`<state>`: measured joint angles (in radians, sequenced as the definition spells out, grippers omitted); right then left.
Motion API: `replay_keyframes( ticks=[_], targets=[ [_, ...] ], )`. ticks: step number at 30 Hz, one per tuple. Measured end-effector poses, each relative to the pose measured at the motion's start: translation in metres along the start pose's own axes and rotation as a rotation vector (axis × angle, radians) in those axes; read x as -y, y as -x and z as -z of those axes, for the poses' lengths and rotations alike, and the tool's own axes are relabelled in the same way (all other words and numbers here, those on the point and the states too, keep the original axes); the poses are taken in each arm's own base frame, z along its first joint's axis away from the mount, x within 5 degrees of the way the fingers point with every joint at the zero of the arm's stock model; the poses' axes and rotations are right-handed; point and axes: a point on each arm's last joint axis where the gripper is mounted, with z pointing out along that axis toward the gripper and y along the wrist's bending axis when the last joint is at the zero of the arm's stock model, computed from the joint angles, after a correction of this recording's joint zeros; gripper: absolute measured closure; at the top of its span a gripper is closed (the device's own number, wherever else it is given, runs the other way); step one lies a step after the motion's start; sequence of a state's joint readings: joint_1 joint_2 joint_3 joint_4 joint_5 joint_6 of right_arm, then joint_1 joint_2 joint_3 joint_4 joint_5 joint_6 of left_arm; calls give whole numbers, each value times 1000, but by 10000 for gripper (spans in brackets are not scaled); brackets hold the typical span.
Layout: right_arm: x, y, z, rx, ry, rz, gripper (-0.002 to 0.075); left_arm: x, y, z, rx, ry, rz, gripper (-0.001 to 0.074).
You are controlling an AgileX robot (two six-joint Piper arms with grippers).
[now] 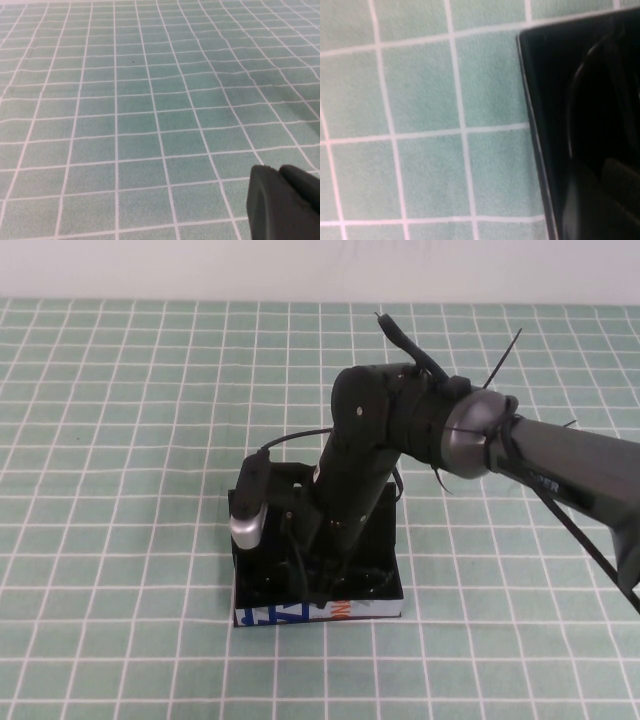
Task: Return glasses to glasses case
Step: Place the glasses in the glasses case
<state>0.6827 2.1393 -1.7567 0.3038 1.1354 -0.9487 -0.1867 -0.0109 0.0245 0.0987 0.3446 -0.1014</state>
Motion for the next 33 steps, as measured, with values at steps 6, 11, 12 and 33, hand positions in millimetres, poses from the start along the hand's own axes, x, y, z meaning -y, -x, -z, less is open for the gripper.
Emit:
replay_keyframes(
  ticks=[6,11,12,33],
  targets=[
    [-8,5,19,37,4,4,650,0,0,0,2,0,0,737],
    [-15,7,43,55,-42,31,650,0,0,0,2,0,0,737],
    [-15,7,45,52,-48,29,650,0,0,0,2,0,0,737],
    [-24,-12,170,334,-306,-275,737,9,82,37,332,-163,331,737]
  ],
)
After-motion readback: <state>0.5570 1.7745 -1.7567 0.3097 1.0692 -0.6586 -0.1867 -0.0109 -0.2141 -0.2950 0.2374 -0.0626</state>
